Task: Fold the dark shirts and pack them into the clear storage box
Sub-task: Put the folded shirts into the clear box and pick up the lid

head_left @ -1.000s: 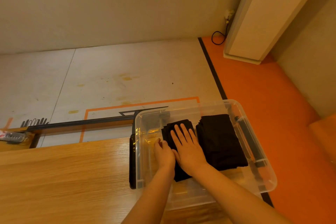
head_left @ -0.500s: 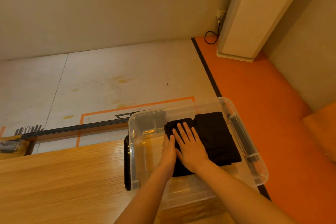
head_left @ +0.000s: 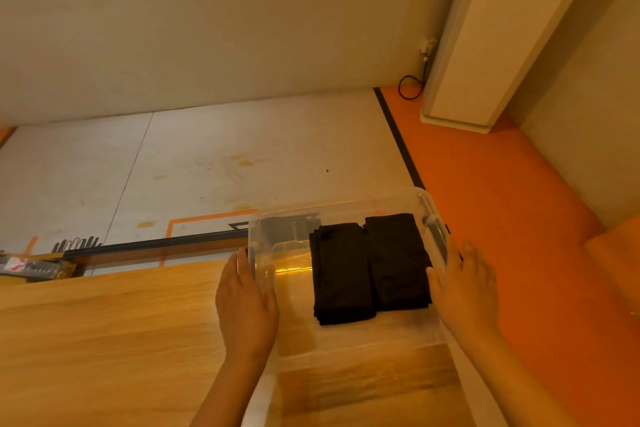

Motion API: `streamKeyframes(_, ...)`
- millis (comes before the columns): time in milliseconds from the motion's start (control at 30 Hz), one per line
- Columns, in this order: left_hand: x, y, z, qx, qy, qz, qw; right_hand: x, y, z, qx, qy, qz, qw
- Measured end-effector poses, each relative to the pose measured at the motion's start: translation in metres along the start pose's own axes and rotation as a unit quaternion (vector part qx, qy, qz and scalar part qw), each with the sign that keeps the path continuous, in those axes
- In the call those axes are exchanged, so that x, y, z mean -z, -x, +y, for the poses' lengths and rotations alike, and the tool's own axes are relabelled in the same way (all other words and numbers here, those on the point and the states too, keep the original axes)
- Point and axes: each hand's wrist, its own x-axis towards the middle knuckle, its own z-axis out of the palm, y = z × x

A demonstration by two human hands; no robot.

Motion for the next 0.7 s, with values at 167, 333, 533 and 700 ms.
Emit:
streamKeyframes(167, 0.003, 0.016, -0.008, 0.126, 0.042, -0.066, 0.989, -0.003, 0.006, 0.001, -0.006, -0.014, -0.012, 1.0)
streamKeyframes(333, 0.009, 0.024, -0.008, 0.132, 0.033, -0.049, 0.989, 0.005, 0.018, -0.005, 0.003, -0.016, -0.009, 1.0)
streamKeyframes(533, 0.043, 0.03, -0.066, 0.114, 0.01, -0.025, 0.993, -0.006, 0.057, -0.036, 0.052, -0.079, -0.019, 0.995)
streamKeyframes(700, 0.086, 0.024, -0.142, 0.112, 0.003, -0.005, 0.994, -0.011, 0.096, -0.108, 0.064, -0.109, -0.032, 0.992)
